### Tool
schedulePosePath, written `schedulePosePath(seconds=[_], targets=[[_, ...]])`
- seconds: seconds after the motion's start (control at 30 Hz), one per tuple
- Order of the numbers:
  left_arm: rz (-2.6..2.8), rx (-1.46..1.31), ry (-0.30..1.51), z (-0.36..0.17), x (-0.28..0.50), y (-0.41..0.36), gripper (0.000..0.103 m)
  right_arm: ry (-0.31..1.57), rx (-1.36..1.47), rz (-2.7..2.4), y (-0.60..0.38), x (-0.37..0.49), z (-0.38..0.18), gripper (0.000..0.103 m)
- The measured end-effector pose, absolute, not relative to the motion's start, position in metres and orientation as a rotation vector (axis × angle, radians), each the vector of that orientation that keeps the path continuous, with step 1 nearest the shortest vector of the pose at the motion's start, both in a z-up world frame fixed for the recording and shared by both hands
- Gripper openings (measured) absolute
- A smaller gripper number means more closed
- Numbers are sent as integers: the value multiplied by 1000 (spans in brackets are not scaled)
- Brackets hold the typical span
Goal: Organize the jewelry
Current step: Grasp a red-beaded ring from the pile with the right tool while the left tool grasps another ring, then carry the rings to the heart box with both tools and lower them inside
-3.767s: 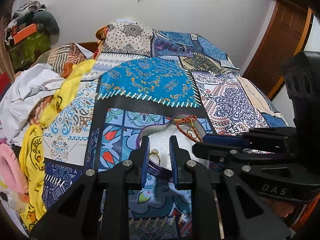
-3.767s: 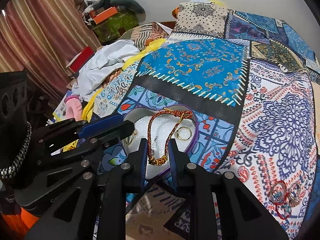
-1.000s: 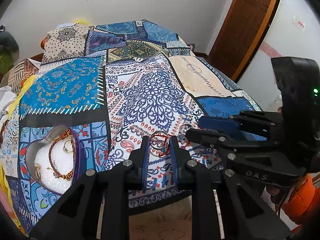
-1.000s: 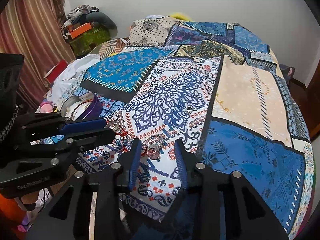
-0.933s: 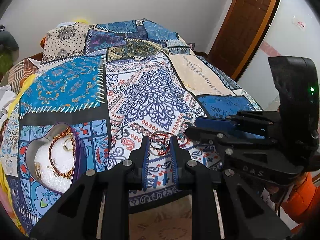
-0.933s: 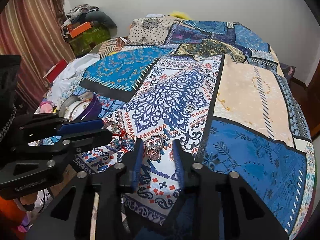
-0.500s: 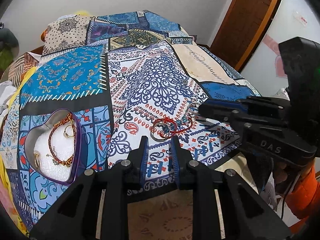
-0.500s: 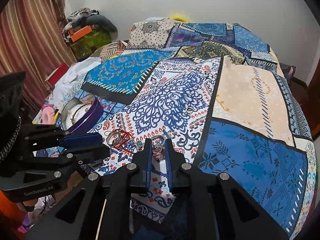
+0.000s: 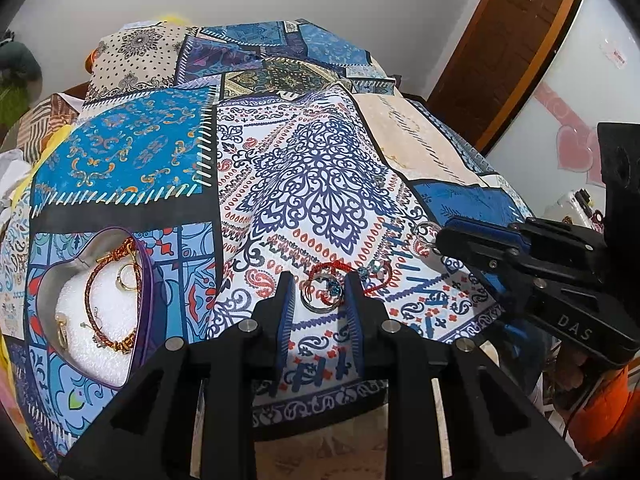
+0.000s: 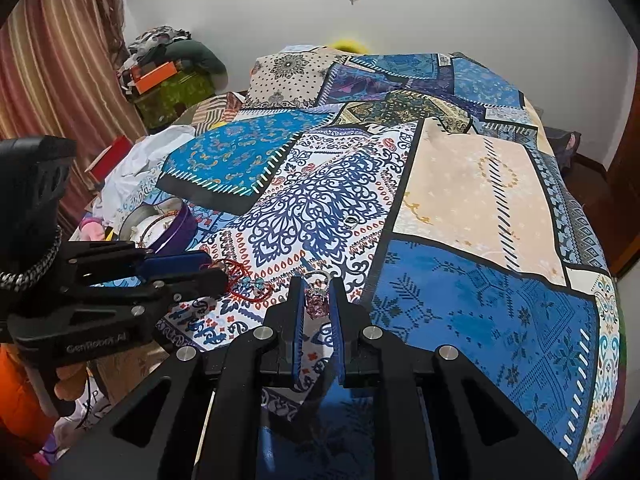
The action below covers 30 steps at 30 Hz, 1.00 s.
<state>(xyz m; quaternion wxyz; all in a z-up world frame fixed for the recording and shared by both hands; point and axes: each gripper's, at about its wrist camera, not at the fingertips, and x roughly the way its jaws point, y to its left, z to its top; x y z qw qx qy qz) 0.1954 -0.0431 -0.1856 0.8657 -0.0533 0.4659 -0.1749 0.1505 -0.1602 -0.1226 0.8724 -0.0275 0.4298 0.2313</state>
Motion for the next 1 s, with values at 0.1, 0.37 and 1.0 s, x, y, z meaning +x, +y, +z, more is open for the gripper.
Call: schedulePosePath(seconds=[0.1, 0.37, 1.0], targets=[[-363, -101, 972, -184, 193, -44, 21, 895, -55, 484, -161, 150, -121, 11], [-361, -98, 927, -164, 179, -40, 21, 864, -56, 494, -156, 144, -108, 11], [-290, -121, 782, -114, 134, 11, 21, 764, -77, 544, -109, 119, -66, 11]])
